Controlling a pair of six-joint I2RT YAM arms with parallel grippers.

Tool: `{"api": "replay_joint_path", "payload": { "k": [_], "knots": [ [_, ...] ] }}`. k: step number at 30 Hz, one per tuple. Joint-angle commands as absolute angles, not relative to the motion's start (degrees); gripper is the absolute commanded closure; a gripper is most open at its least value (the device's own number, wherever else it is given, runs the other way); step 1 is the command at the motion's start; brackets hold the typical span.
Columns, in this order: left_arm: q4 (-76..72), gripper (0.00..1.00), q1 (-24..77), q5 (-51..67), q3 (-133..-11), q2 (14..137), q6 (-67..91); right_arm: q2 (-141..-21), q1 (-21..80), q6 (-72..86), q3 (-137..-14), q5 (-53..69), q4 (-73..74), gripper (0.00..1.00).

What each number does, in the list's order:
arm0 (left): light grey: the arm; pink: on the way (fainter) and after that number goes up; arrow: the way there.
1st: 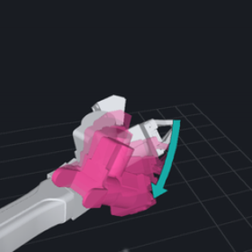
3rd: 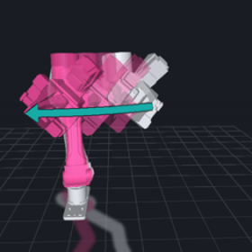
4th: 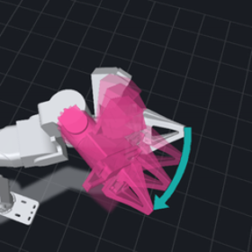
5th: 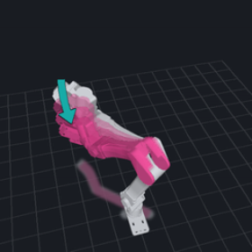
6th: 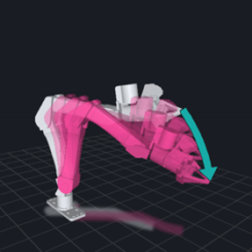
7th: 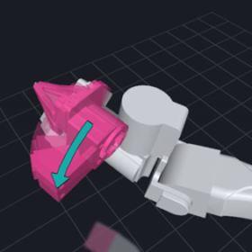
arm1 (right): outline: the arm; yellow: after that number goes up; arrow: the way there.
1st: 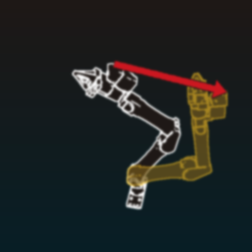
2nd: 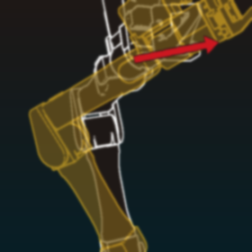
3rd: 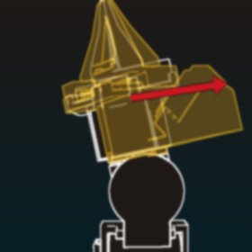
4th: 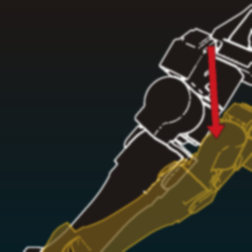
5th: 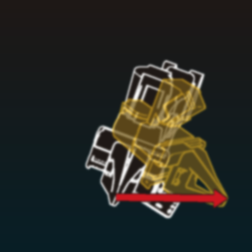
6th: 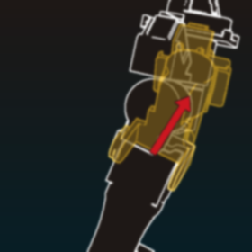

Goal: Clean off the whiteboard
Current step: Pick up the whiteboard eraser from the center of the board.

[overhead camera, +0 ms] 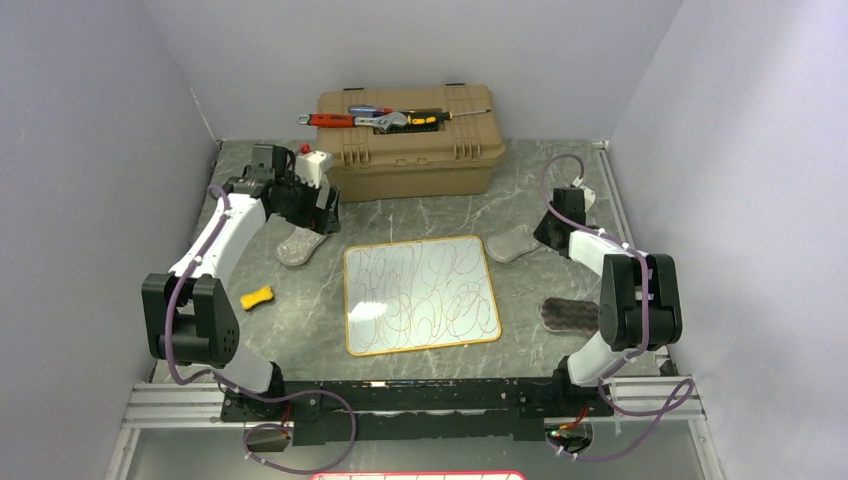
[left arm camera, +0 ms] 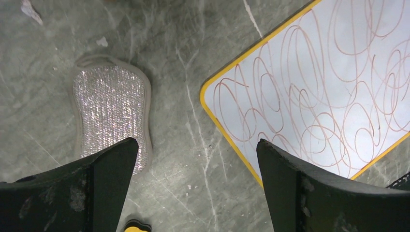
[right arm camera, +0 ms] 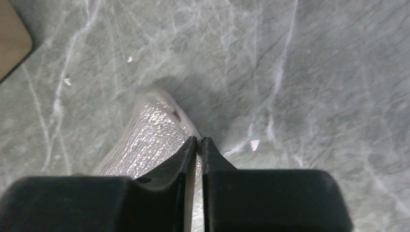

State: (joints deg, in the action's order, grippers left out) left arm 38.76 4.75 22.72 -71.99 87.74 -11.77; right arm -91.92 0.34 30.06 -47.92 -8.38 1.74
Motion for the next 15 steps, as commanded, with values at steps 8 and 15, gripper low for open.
{"api": "replay_joint_path", "payload": {
  "k": [8,15],
  "knots": [
    [49.39,0.01,6.33,34.44,-85.01,85.09,-22.37,-77.44,10.15,21.07,-52.51,2.49,1.29,1.00],
    [51.64,0.00,7.03,43.19,-80.91,74.98,-32.76,-70.60,23.74,11.27,-61.76,12.94,7.86,1.00]
  ]
}}
